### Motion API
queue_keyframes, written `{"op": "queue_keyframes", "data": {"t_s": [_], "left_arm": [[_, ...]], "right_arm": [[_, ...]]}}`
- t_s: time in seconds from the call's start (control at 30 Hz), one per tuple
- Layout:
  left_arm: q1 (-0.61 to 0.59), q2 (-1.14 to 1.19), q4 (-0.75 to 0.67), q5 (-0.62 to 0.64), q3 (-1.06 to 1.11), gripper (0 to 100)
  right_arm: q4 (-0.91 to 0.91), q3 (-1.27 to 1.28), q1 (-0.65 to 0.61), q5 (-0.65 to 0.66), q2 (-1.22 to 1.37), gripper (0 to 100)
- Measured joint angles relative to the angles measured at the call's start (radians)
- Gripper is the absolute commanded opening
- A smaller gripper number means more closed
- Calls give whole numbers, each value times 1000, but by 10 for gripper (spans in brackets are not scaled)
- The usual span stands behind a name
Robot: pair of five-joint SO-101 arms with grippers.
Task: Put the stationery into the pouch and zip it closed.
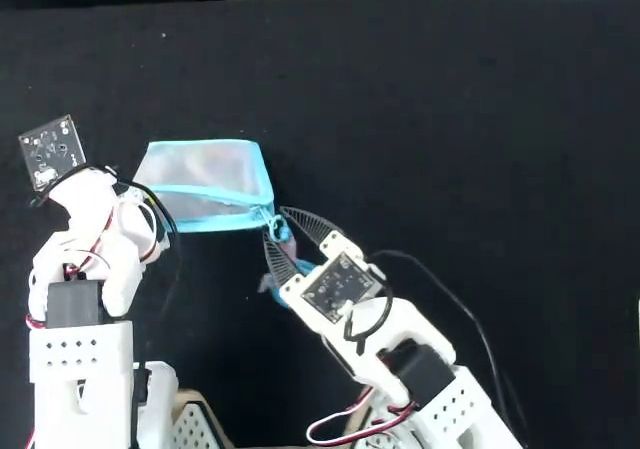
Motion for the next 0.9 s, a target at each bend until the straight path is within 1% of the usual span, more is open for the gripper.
{"op": "queue_keyframes", "data": {"t_s": [0.2, 0.4, 0.67, 0.73, 0.83, 0.9], "left_arm": [[0, 0, 0, 0, 0, 33], [0, 0, 0, 0, 0, 33], [0, 0, 0, 0, 0, 33], [0, 0, 0, 0, 0, 33], [0, 0, 0, 0, 0, 33], [0, 0, 0, 0, 0, 33]], "right_arm": [[3, -5, 0, 0, 0, 99], [89, -54, 0, 2, 0, 99], [94, -54, 0, 2, 5, 100], [94, -54, 0, 2, 5, 121], [92, -54, 0, 2, 5, 200], [92, -54, -2, 2, 5, 207]]}}
